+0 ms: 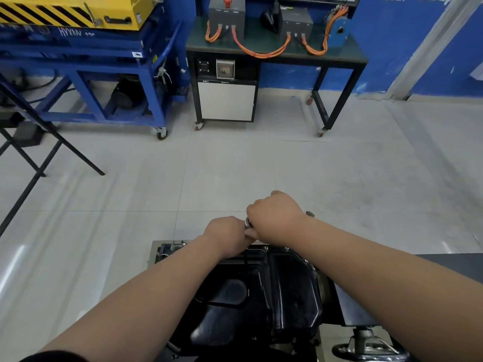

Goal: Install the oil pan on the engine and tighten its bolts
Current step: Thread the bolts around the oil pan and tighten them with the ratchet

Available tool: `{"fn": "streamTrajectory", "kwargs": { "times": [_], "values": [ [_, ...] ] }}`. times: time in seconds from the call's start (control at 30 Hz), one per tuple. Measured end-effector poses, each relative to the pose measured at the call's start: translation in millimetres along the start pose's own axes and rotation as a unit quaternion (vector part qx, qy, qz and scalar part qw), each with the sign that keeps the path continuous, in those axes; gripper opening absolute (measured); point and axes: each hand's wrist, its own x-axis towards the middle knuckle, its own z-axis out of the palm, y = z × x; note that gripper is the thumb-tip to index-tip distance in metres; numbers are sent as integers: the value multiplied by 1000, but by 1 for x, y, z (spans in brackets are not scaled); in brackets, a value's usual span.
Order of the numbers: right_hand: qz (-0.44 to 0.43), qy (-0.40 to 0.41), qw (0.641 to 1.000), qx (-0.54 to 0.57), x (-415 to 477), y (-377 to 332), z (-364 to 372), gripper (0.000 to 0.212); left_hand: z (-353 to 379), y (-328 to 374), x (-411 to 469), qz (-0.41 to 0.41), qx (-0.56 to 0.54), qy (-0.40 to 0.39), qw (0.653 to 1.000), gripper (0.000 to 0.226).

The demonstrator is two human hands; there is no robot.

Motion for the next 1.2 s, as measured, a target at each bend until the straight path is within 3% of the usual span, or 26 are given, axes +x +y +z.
{"fn": "streamTrajectory", "kwargs": {
  "times": [0.1, 0.2, 0.27, 0.37, 0.5, 0.63, 0.7, 0.87, 1.07, 1.2],
  "values": [
    [73, -60, 993, 74, 1, -6, 3, 39, -1, -1, 0, -4, -29, -25, 999, 23],
    [-44, 1, 999, 11, -1, 5, 2, 19, 4, 2, -1, 24, 9, 15, 1000, 32],
    [-89, 32, 996, -1, -1, 14, 0, 20, 5, 4, -2, 41, 35, 41, 998, 37],
    [-38, 20, 999, 1, 0, 8, 0, 21, 1, 2, -1, 10, -1, 31, 999, 36],
    [72, -51, 993, 79, 2, -6, 7, 37, -2, -2, -2, 0, -33, -26, 999, 19],
    [-66, 14, 997, 29, 0, 5, 5, 22, 3, 1, -3, 56, 44, 13, 997, 37],
    [-83, 33, 996, 21, -1, 11, 1, 24, 3, 3, -3, 52, 57, 29, 997, 40],
    [10, 26, 999, 29, 0, -6, 5, 18, -6, 3, -8, -8, -14, -17, 1000, 23],
    [26, 9, 998, 62, -6, -5, 4, 23, -6, 4, -10, 0, -9, -62, 998, 17],
    [104, -3, 989, 102, -9, -19, 6, 29, -2, -2, -12, -18, -111, -91, 989, 19]
  ]
}}
